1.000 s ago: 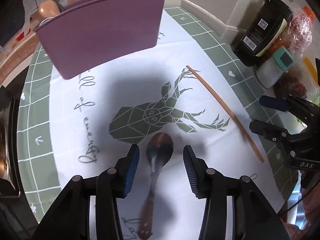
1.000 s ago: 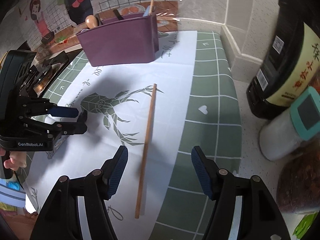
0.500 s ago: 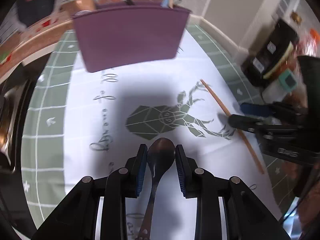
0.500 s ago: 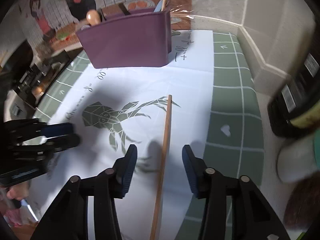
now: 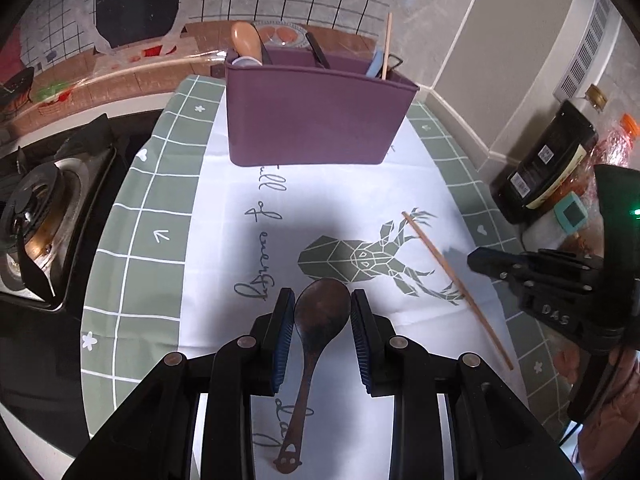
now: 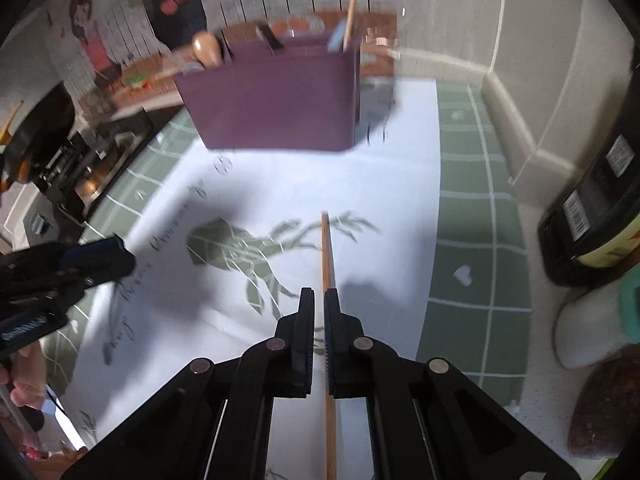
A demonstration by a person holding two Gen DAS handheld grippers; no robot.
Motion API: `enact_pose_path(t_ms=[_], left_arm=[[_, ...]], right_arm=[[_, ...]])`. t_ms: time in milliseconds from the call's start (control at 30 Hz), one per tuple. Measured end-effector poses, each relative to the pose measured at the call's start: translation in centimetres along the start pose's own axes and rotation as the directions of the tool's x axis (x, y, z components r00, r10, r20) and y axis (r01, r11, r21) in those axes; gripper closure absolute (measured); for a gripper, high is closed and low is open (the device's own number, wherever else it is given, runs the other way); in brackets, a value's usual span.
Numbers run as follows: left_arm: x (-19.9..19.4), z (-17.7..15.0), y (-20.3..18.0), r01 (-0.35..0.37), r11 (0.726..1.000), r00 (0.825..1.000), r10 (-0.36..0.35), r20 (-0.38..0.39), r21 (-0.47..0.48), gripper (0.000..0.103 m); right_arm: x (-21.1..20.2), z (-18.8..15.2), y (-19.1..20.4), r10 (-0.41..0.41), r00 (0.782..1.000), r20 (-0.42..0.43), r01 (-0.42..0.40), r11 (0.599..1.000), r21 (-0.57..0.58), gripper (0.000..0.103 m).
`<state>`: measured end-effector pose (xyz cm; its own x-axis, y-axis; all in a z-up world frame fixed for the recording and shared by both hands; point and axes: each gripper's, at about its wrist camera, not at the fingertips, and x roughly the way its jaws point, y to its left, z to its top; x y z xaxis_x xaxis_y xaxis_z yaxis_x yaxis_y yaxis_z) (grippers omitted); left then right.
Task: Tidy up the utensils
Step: 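Grasp the dark wooden spoon with the left tool while the right tool grasps the wooden chopstick, then lift the wooden spoon and chopstick over the purple caddy and lower them in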
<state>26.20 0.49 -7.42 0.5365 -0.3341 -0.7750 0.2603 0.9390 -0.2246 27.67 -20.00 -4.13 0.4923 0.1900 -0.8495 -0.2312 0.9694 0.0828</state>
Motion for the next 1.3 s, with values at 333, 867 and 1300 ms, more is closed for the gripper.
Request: enact_pose_path(t_ms=[333, 867, 1300], left_arm=[[-3.7, 0.4, -0.8, 0.013, 1.000, 0.995, -0.011, 0.094, -0.016, 0.074], [-4.4, 0.1, -0.8, 0.017, 0.999, 0.995, -0.013, 0.101, -0.036, 0.074], [-7.4, 1.3, -1.3, 0.031, 0.999, 0.982, -0.023, 0.186, -0.038, 0.076]], right_arm=[[-2.7, 0.7, 0.4, 0.036, 0.997, 0.069, -0.035, 0.999, -0.014, 0.098], [3.6, 0.8, 0.2, 0.004, 0.996, -0.090, -0.008, 0.999, -0.044, 0.097], [-5.0, 2.4, 0.6, 0.053, 0.986, 0.161, -0.056, 0.998, 0.016, 0.097]])
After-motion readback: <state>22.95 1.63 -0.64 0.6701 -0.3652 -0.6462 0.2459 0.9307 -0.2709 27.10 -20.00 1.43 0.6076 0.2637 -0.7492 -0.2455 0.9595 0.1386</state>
